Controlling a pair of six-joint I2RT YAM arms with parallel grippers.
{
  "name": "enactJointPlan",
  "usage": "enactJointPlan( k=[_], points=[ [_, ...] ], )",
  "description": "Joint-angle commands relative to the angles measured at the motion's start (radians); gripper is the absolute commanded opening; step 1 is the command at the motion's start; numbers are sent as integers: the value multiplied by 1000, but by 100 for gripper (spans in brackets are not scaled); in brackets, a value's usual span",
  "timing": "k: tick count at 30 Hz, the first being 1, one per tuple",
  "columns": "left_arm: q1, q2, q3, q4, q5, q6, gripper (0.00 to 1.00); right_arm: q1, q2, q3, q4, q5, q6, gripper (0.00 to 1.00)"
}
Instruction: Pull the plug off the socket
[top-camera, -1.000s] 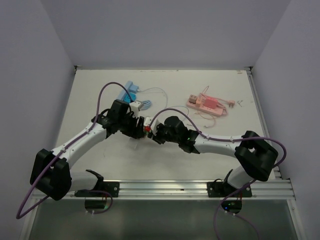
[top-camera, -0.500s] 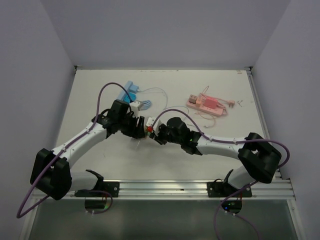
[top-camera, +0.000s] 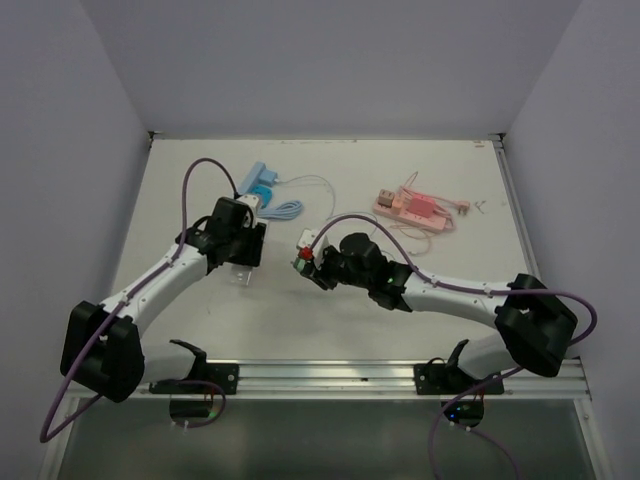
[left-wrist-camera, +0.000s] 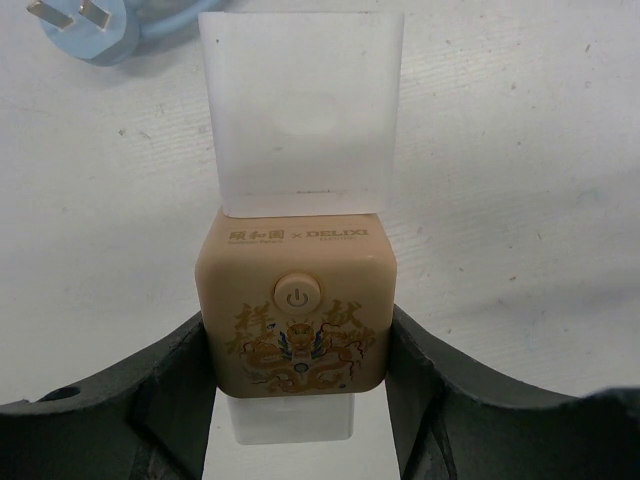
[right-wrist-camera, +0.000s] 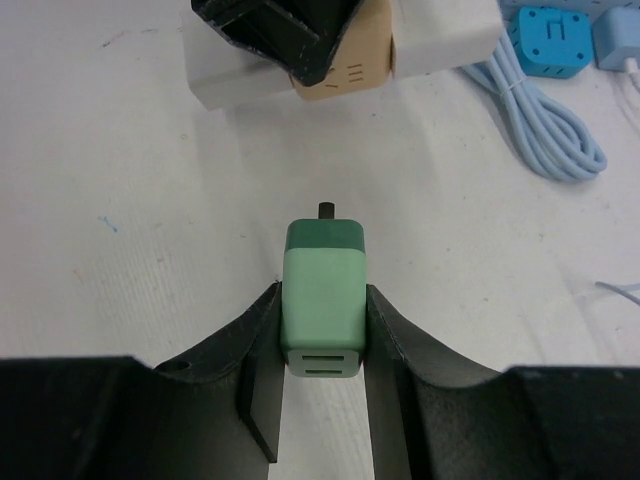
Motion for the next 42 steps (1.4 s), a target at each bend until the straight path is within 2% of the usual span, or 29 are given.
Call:
enactJointPlan(
  k=[1, 6, 7, 9, 13, 17, 22, 25, 27, 28, 30, 31, 34, 37, 42],
  points=[
    [-3, -89, 10, 102, -3, 7, 0, -14, 15, 50, -28, -34, 107, 0],
    [-3, -128, 1, 131, 28, 13, 0, -129, 73, 24, 12, -146, 307, 0],
    [-3, -138, -1, 136, 36, 15, 0, -153, 82, 13, 32, -228, 387, 0],
    [-3, -151, -7, 151, 54, 24, 0, -215, 104, -11, 119, -296, 471, 0],
    [-3, -171, -15, 168, 79, 35, 0, -238, 193, -16, 167, -374, 590, 0],
    [-3, -181, -21, 189, 123, 45, 0, -253, 303, -7, 297, -488, 728, 0],
    [-3, -207, -33, 214, 157, 59, 0, -282, 432, 8, 400, -543, 865, 0],
    [-3, -218, -39, 225, 175, 62, 0, -307, 481, 7, 431, -549, 907, 12],
    [-3, -223, -46, 231, 183, 65, 0, -325, 494, 5, 429, -543, 913, 25],
    [-3, -223, -46, 235, 185, 64, 0, -328, 494, 4, 419, -530, 911, 39],
    [-3, -220, -47, 236, 191, 67, 0, -339, 480, -1, 396, -514, 901, 53],
    [-3, -218, -46, 237, 192, 68, 0, -342, 472, -2, 382, -490, 882, 66],
    [-3, -217, -47, 239, 205, 70, 0, -350, 426, -2, 304, -447, 830, 82],
    [-5, -218, -47, 240, 218, 71, 0, -358, 373, -8, 230, -388, 798, 92],
    [-5, -223, -50, 252, 260, 72, 0, -365, 261, 7, 121, -298, 752, 97]
  ],
)
